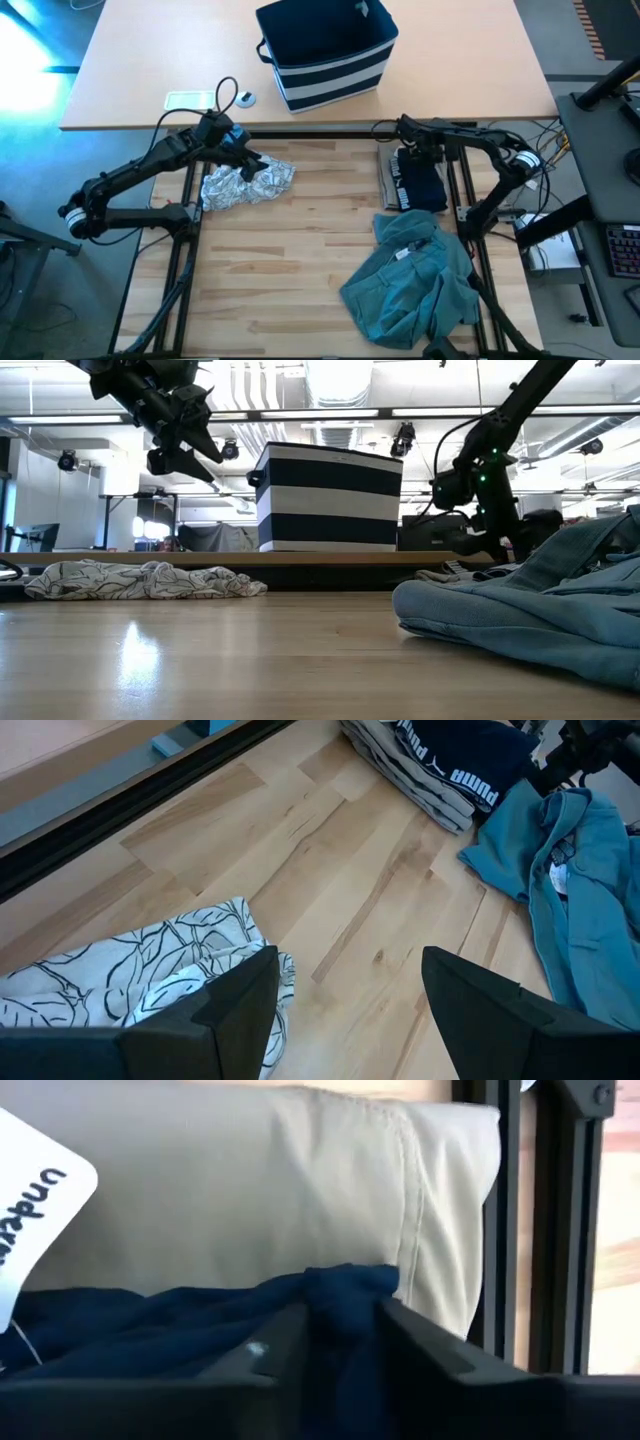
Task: Fold Laundry from Bin
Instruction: Stack the folded blue boxer on top of the folded brown shorts
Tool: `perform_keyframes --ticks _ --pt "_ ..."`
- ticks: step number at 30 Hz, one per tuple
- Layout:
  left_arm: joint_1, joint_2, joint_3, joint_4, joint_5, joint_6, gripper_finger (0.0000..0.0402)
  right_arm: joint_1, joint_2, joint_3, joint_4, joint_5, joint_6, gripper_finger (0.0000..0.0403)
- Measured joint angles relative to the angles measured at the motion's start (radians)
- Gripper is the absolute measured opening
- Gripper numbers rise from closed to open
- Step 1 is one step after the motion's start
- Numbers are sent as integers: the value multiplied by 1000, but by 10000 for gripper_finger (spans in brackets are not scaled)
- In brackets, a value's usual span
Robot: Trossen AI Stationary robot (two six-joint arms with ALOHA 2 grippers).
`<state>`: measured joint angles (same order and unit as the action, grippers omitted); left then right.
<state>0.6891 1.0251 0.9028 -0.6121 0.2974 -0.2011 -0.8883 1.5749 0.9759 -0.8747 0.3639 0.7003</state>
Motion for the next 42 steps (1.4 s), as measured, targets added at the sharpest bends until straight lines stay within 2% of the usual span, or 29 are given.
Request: perform_keyframes --ticks 3,4,9,16,20,25,33,40,42 --pt "0 -1 0 0 0 -1 230 0 -9 1 1 15 -13 36" --pt "0 -1 0 0 0 -1 230 0 -15 1 3 25 -22 23" --pt "0 -1 0 0 0 1 230 5 -51 40 3 35 -59 11" --pt "0 -1 0 6 0 5 230 33 -97 157 21 181 -132 10" --pt "0 -1 0 8 -1 6 230 26 -88 158 20 188 -134 13" --pt "0 -1 0 8 -2 6 230 26 -69 115 -14 152 -124 49" --pt "0 -1 0 14 -3 9 230 37 -75 189 -240 151 -137 160" --pt "0 -1 0 16 -3 9 230 152 -82 252 -222 -142 -175 234" --pt "0 -1 0 13 -3 9 230 197 -74 243 -191 -185 -177 247"
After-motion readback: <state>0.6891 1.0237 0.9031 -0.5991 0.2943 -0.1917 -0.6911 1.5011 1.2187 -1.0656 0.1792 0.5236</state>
